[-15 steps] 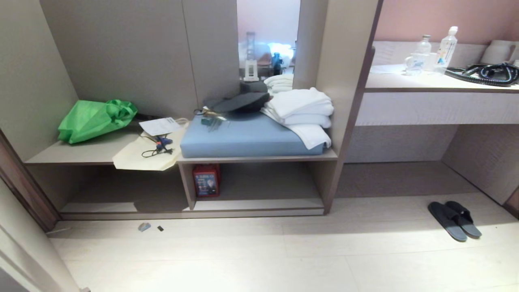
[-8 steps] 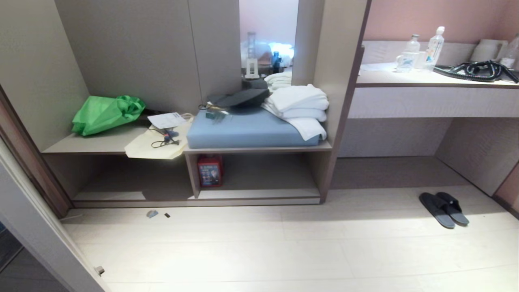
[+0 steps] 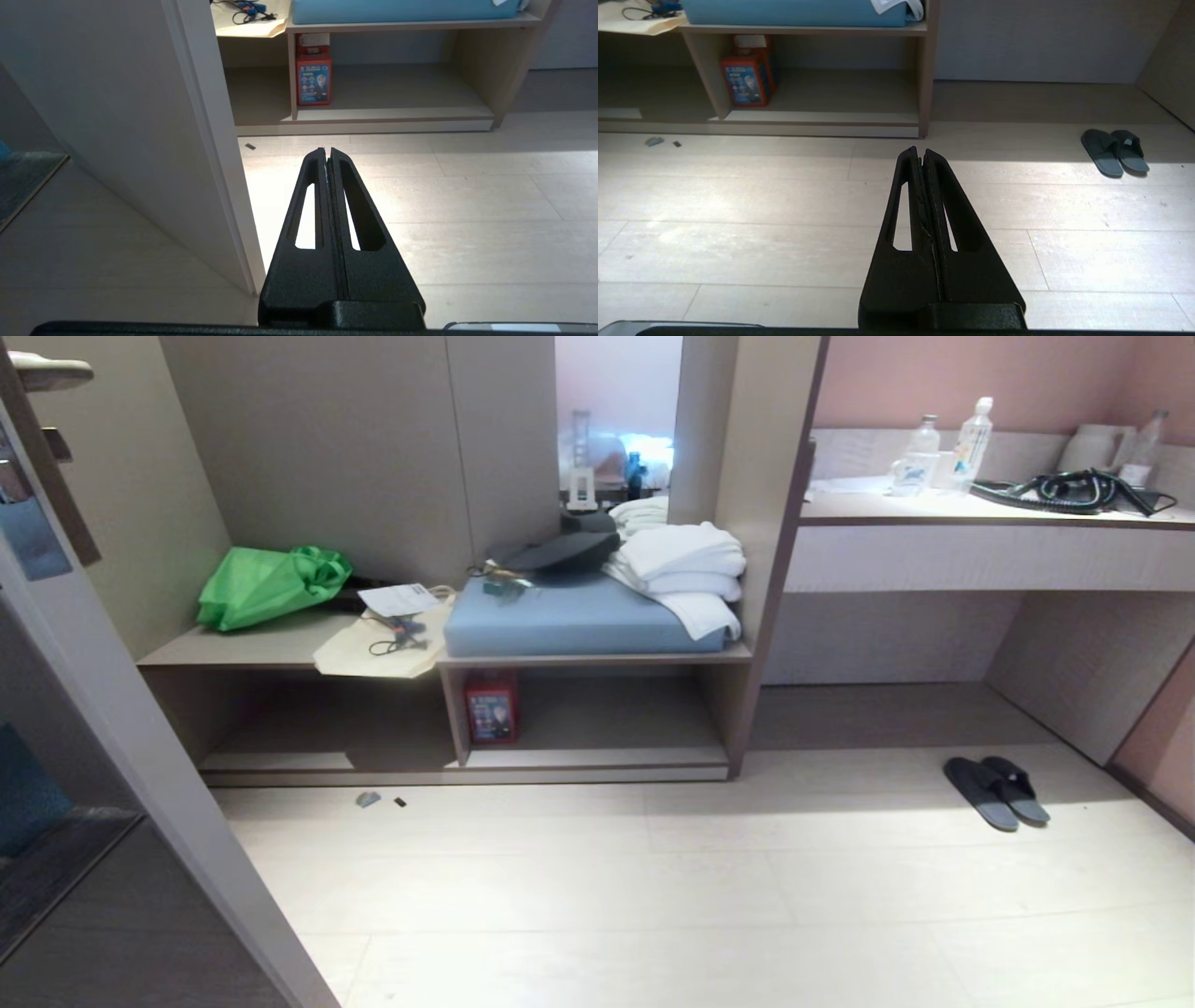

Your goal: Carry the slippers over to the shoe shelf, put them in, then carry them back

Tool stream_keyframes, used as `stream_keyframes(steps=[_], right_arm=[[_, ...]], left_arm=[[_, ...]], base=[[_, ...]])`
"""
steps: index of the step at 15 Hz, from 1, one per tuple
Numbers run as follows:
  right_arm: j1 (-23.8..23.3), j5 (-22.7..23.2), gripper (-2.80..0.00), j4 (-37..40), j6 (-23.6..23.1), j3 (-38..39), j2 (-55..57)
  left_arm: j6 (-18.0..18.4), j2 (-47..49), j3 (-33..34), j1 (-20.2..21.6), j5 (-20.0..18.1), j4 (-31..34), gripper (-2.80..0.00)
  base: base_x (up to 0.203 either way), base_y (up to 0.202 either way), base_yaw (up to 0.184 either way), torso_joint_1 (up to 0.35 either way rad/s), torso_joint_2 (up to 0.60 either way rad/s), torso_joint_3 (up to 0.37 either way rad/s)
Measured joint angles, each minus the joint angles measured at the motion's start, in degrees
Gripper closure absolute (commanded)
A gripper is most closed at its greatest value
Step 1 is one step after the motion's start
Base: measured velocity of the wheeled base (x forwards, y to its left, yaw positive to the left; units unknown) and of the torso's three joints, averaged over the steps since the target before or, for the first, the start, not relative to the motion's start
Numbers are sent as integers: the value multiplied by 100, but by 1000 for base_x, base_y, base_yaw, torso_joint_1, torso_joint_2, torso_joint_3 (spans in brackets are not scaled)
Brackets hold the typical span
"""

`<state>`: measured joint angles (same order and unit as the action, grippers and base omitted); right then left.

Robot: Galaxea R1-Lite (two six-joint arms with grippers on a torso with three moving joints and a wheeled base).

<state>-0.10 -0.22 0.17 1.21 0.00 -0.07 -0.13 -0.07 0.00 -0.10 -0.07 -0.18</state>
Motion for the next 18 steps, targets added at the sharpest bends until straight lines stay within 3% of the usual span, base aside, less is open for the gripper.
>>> stream_keyframes(steps=[18], right_arm=[[0, -2, 0, 1, 2, 0, 0]], left_arm=[[-1, 0, 0, 0, -6, 2, 0]], base=[[-196, 0, 2, 4, 2, 2]])
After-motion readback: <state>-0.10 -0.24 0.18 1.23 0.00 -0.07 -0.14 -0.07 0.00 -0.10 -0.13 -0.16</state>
